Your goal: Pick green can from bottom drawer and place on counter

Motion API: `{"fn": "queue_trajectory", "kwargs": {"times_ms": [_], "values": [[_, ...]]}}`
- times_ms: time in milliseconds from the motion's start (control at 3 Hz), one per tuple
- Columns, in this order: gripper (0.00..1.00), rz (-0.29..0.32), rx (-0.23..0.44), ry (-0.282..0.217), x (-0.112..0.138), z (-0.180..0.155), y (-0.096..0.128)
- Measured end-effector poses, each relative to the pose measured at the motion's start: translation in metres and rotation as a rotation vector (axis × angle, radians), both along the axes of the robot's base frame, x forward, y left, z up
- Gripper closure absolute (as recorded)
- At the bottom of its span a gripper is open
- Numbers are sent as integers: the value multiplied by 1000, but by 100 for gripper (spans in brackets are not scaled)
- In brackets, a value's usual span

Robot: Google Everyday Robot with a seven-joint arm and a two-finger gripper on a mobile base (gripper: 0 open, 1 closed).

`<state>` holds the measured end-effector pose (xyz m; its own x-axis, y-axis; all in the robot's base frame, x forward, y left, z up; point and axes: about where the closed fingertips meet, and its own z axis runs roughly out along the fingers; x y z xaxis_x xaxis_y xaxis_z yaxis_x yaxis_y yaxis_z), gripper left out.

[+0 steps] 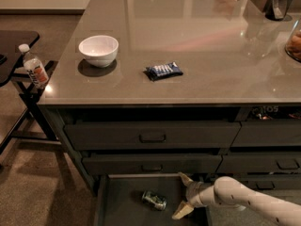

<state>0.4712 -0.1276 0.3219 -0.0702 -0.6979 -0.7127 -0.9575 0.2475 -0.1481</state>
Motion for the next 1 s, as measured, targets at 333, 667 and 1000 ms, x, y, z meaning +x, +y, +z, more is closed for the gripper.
{"fn": "queue_trajectory", "kwargs": {"times_ms": [333,667,1000], "values": [[0,3,6,7,1,-2,0],[0,8,-5,11,0,-4,4],[0,9,-7,75,-11,-36,19]]}}
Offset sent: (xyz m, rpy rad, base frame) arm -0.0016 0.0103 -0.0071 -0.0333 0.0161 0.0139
